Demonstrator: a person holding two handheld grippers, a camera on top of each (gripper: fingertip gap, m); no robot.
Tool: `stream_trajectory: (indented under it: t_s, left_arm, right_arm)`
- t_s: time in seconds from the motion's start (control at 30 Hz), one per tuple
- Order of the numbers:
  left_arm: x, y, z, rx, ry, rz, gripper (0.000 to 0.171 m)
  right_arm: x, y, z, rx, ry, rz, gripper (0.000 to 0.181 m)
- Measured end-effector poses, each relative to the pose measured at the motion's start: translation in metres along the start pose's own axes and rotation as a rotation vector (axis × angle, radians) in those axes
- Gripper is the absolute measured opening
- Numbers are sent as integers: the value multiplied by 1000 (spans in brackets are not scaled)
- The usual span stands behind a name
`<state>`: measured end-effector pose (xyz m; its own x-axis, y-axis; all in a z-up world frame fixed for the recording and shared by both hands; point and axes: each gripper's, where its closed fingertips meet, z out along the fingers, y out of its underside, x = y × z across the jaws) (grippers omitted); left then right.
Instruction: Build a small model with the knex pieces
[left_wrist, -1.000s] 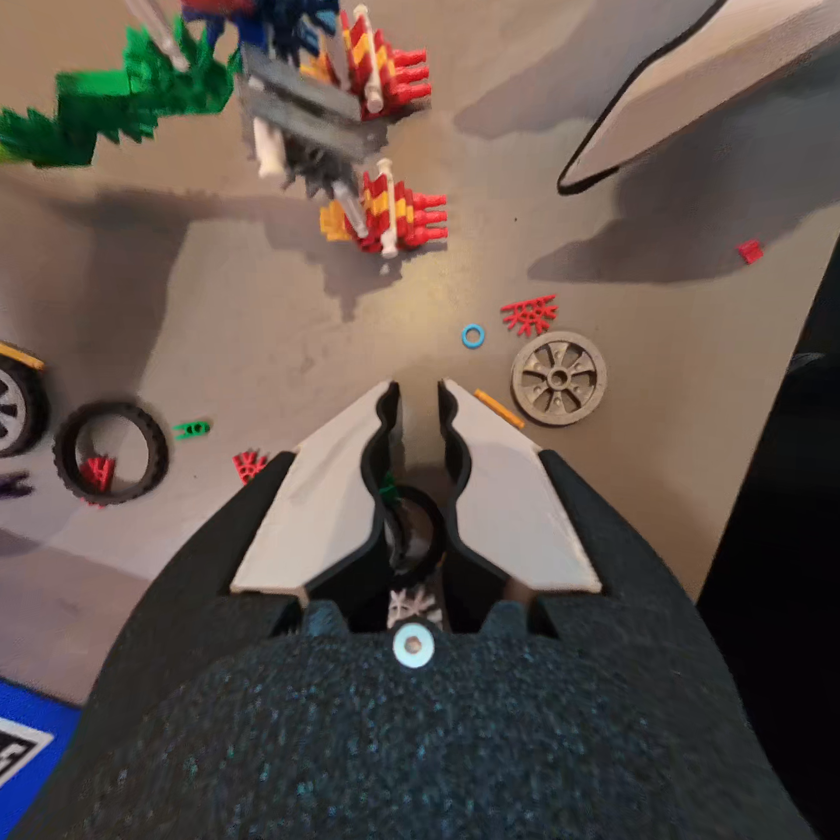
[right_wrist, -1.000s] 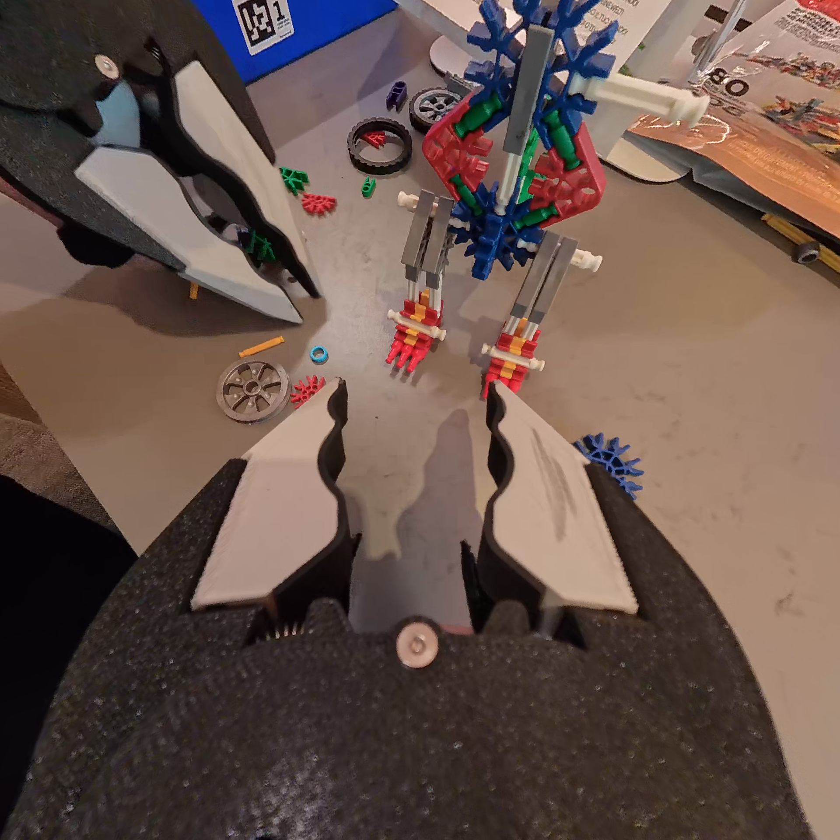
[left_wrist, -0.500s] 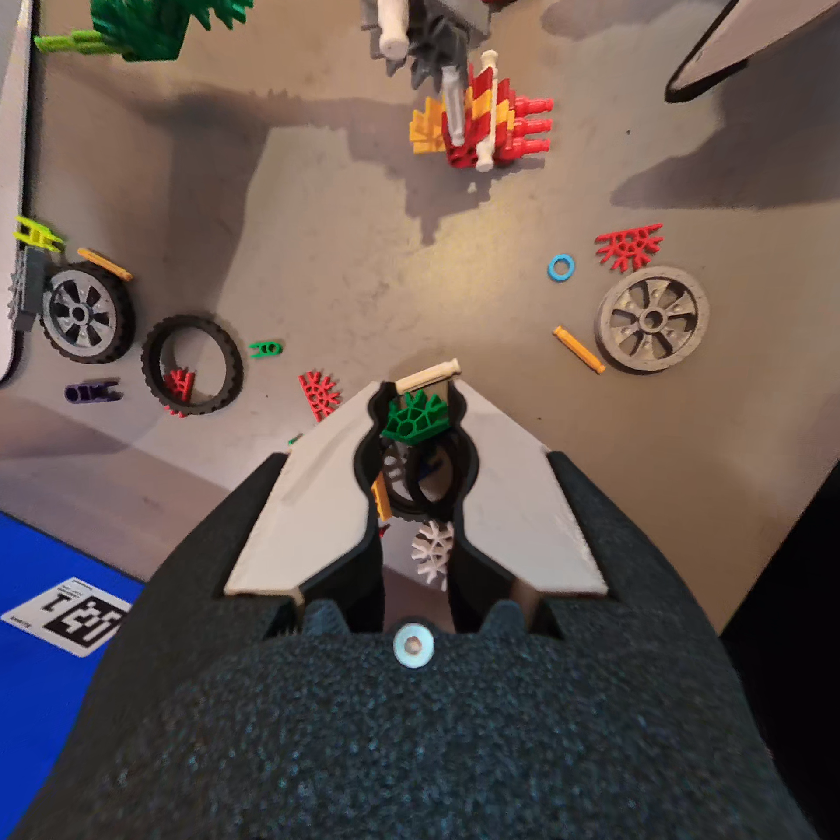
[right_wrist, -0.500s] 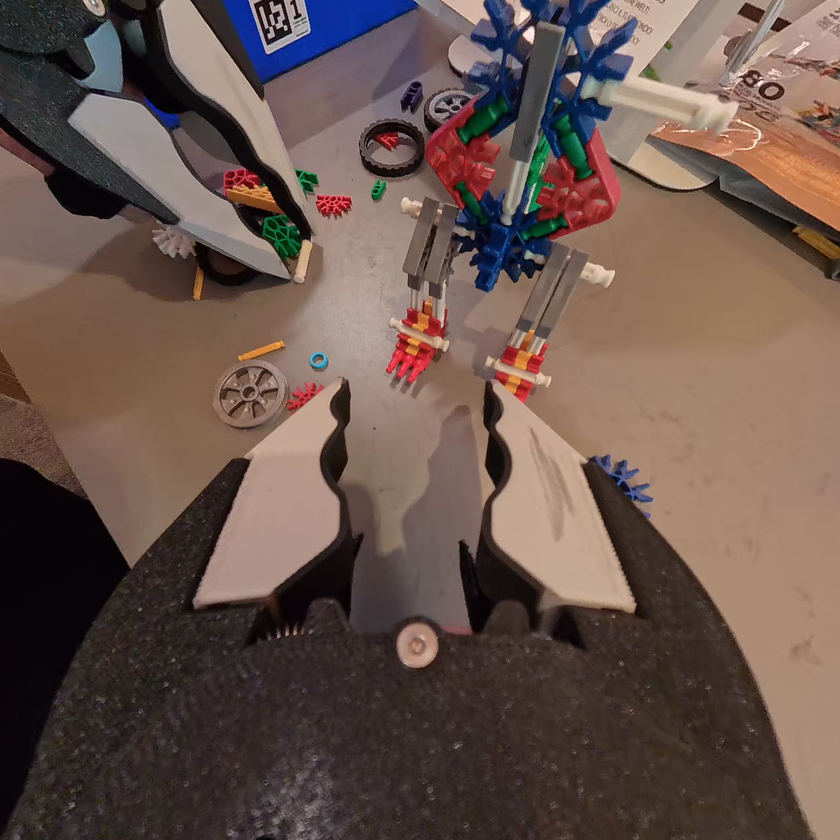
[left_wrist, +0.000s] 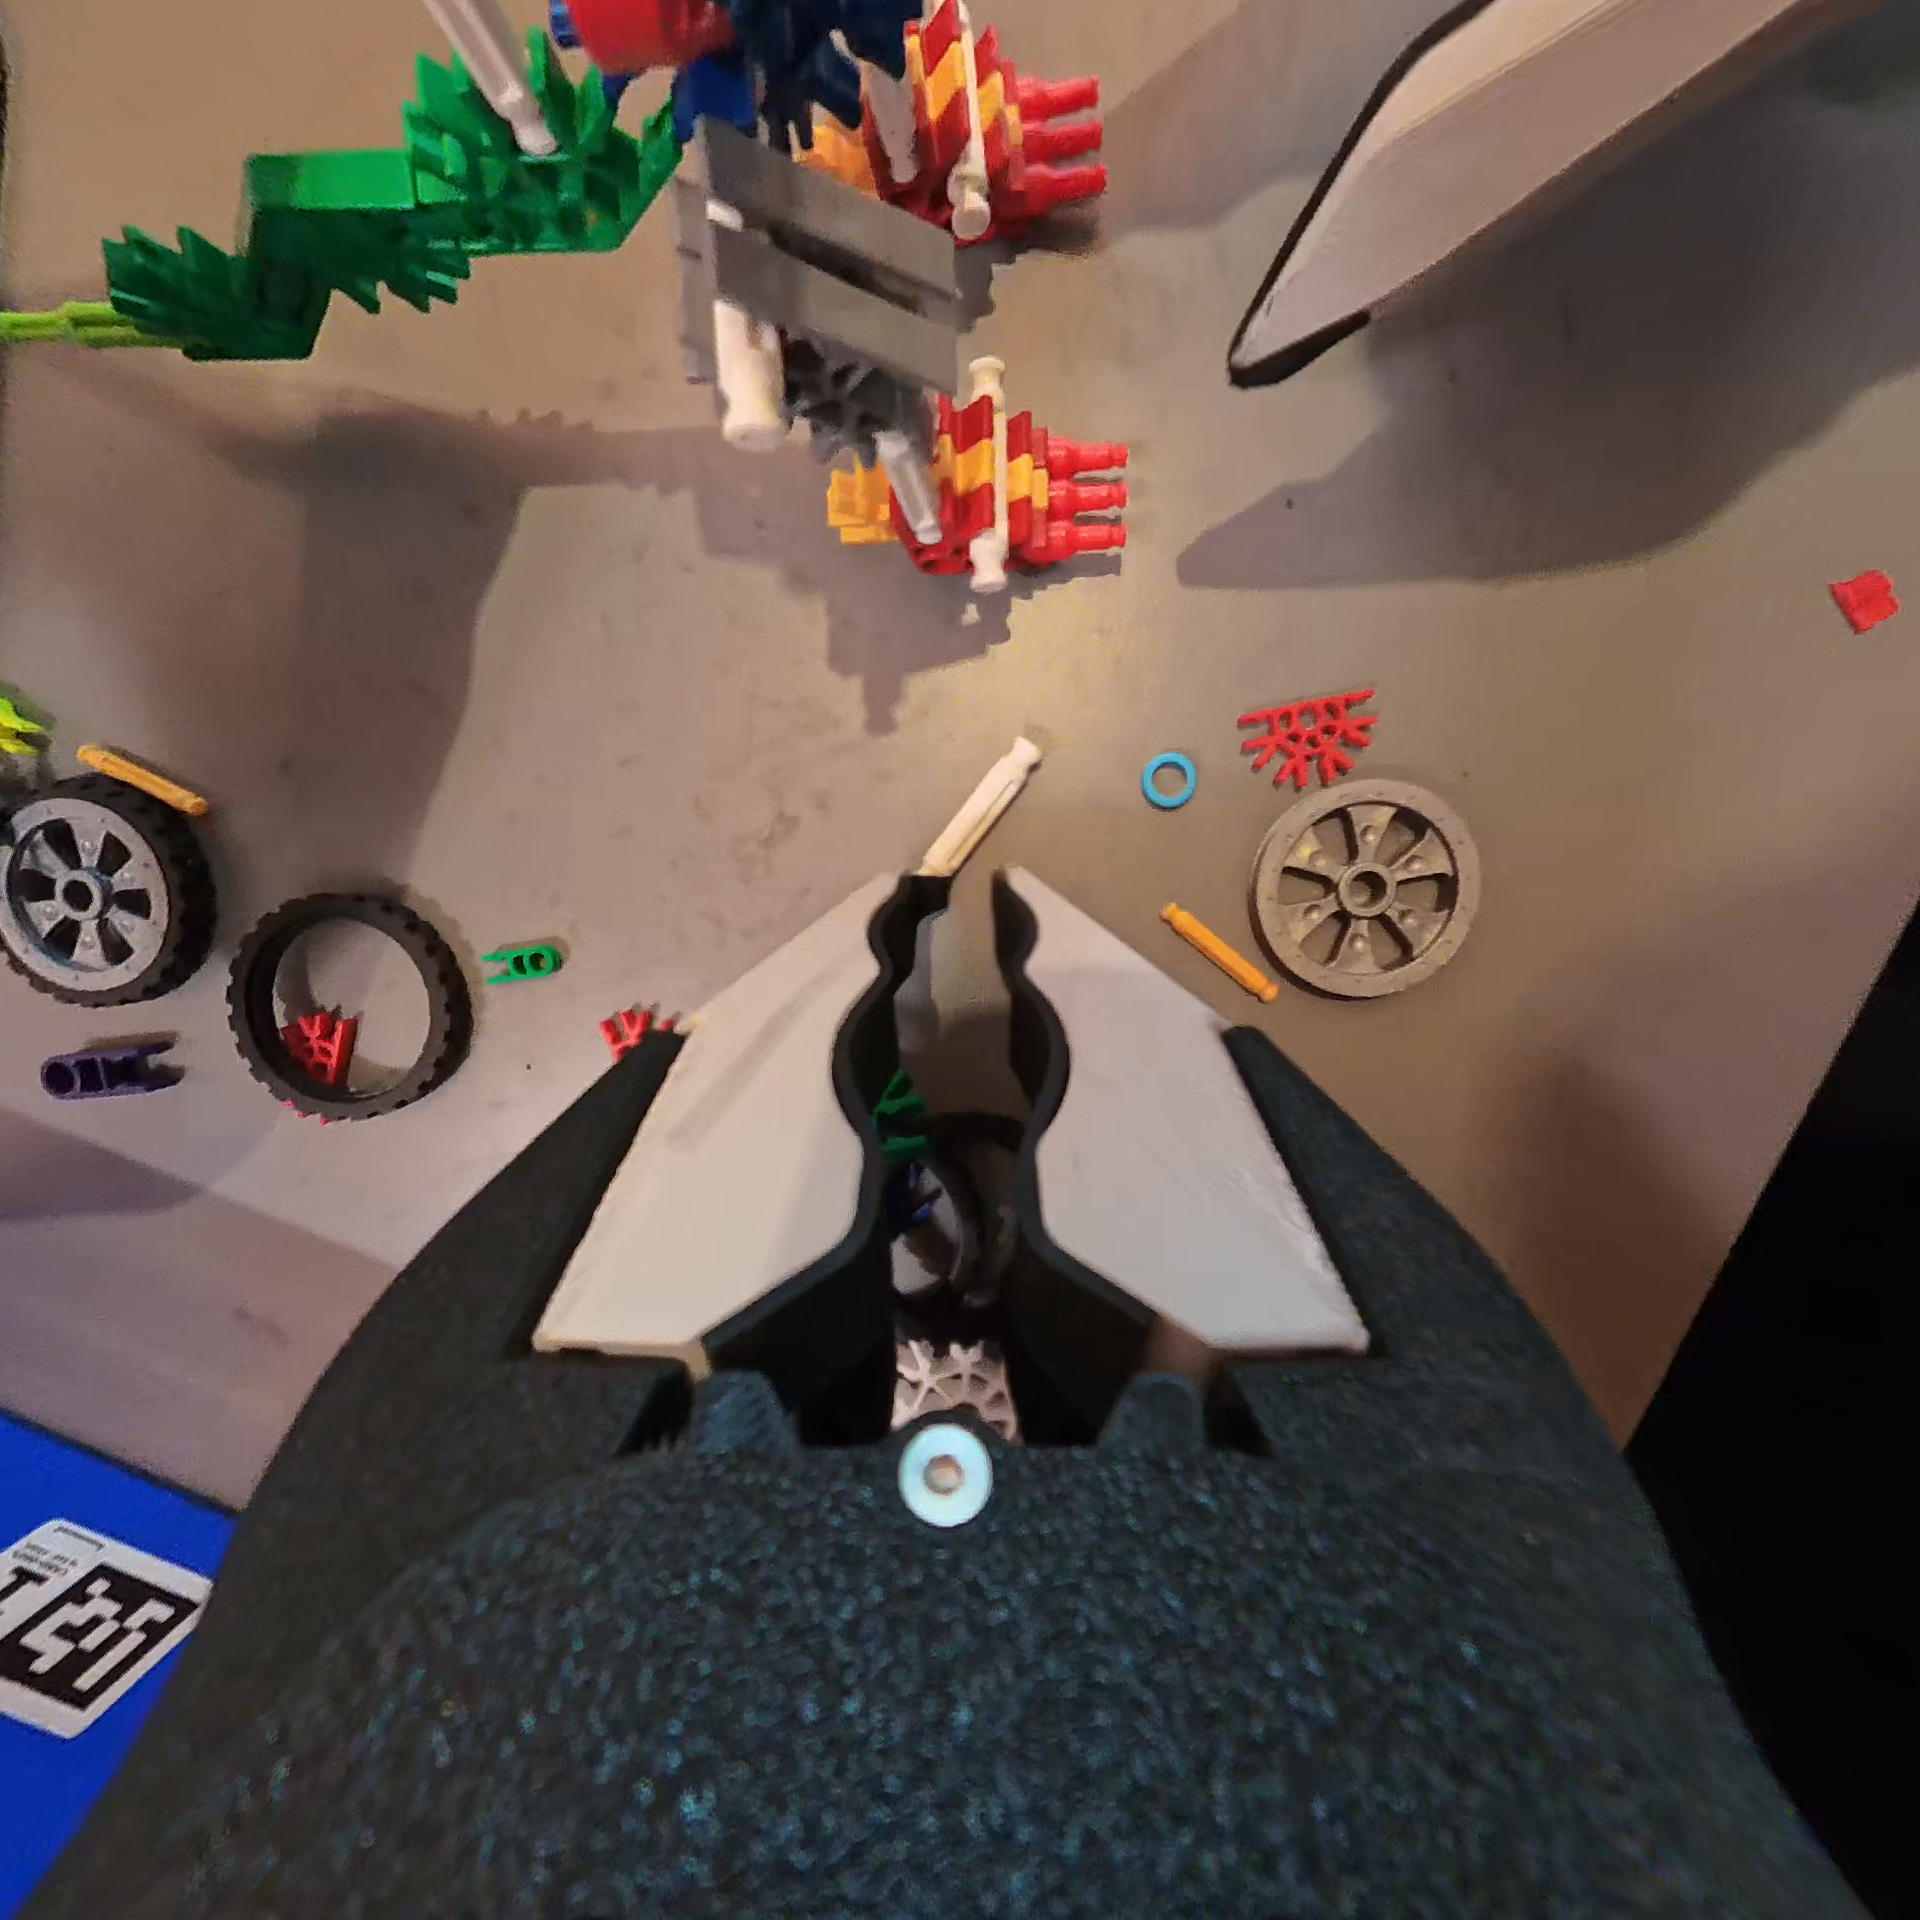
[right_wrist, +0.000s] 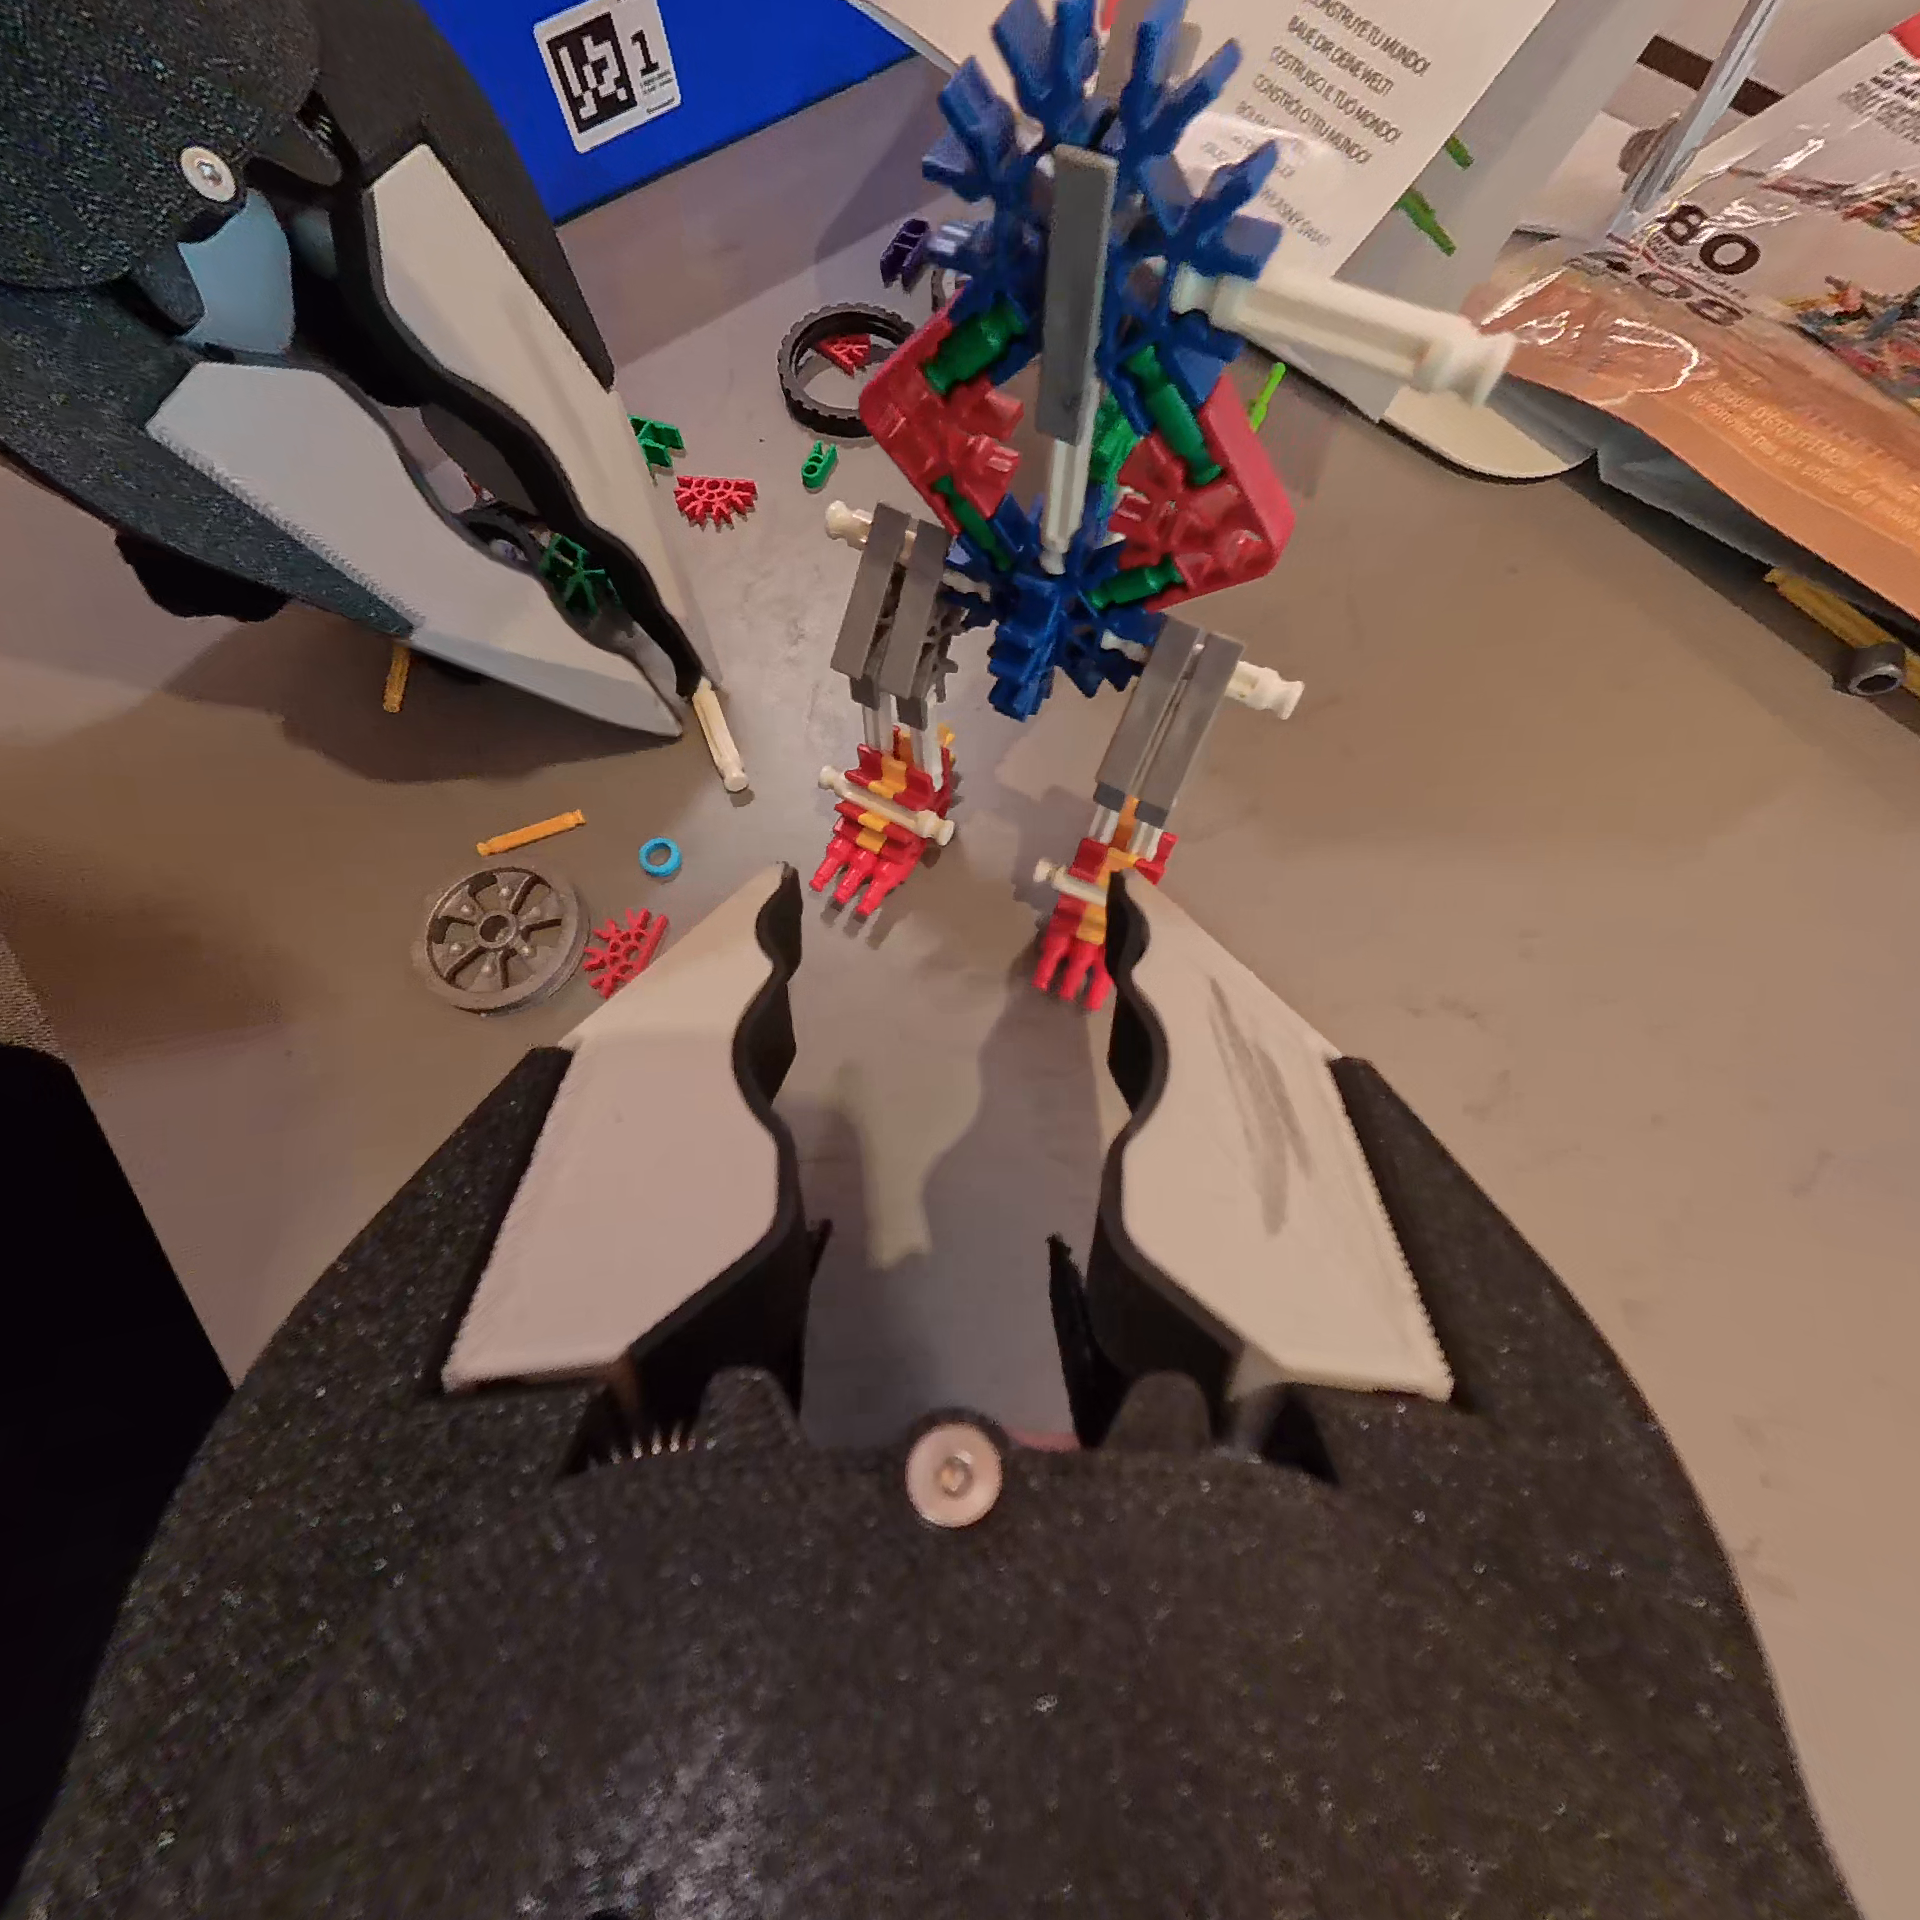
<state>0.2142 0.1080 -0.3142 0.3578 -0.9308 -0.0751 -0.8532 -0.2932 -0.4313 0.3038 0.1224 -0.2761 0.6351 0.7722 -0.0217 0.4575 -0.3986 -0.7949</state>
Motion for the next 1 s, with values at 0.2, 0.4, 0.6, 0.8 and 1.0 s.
stream_trajectory:
  t_s: [0.2, 0.4, 0.6, 0.8, 1.0]
  left_arm:
    - [2, -3, 2, 32, 17, -28, 11]
    - [1, -4, 2, 61, -4, -35, 3]
    - [0, -5, -3, 101, -15, -69, 3]
    - [-2, -3, -2, 99, -16, -92, 14]
    - [1, -5, 1, 90, 11, -55, 25]
  right_arm:
    - [8, 1, -2, 8, -10, 14, 59]
    - [14, 0, -4, 12, -16, 17, 58]
    - [20, -5, -10, 26, -11, 11, 59]
    - [26, -6, -13, 25, -7, 9, 59]
    - [25, -3, -12, 23, -12, 17, 59]
